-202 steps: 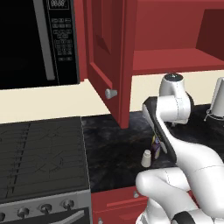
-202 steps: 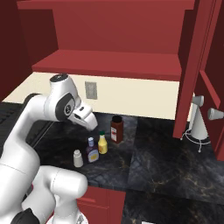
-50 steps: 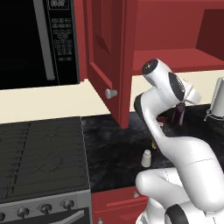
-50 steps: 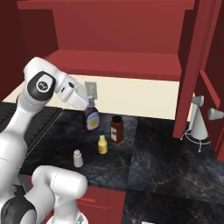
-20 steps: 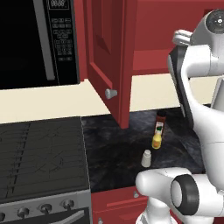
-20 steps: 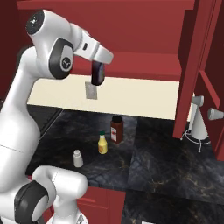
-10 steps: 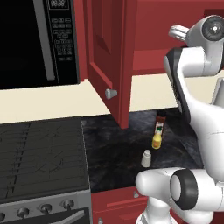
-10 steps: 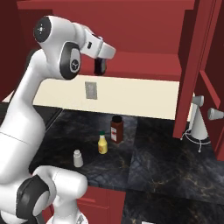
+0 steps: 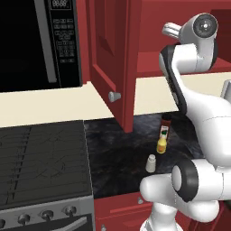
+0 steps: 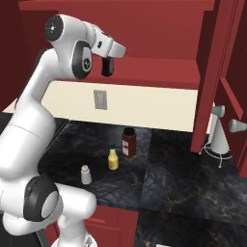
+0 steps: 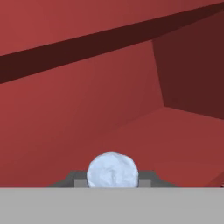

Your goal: There are various items on the counter. Only move the condiments/shakers into the cabinet.

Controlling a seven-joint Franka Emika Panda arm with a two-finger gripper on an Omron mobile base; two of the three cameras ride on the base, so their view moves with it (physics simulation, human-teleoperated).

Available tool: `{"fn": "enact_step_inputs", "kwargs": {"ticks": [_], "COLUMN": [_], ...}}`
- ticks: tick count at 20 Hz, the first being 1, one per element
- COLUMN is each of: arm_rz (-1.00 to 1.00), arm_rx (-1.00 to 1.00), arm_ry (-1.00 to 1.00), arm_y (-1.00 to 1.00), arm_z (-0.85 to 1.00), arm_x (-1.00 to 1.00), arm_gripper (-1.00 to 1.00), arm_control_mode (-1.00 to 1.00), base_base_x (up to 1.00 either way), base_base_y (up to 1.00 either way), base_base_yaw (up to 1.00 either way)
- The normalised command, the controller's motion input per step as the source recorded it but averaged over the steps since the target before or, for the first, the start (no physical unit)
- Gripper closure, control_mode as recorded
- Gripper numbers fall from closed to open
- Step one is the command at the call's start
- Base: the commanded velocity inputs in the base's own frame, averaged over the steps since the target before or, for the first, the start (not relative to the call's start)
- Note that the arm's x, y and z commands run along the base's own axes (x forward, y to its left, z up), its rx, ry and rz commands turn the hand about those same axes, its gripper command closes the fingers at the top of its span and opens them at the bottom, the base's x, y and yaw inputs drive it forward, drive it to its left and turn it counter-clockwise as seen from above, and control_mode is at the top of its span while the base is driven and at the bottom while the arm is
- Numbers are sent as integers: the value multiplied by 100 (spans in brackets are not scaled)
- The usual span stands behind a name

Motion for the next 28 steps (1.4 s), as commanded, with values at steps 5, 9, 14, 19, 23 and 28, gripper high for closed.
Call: {"fn": "enact_step_inputs", "kwargs": {"ticks": [5, 9, 14, 19, 23, 28], "arm_rz": [5, 4, 2, 1, 2, 2], "arm_rx": [0, 0, -3, -5, -5, -4], "arm_ry": [0, 0, 1, 1, 1, 3], "arm_y": [21, 16, 13, 26, 21, 12], "arm_z": [0, 0, -3, -12, -20, -21], "arm_x": [51, 52, 44, 29, 26, 35], "arm_gripper": [100, 100, 100, 100, 100, 100], "arm_control_mode": [-100, -100, -100, -100, -100, -100], "base_base_x": [0, 0, 0, 0, 0, 0], "base_base_y": [0, 0, 0, 0, 0, 0], "base_base_yaw": [0, 0, 0, 0, 0, 0]}}
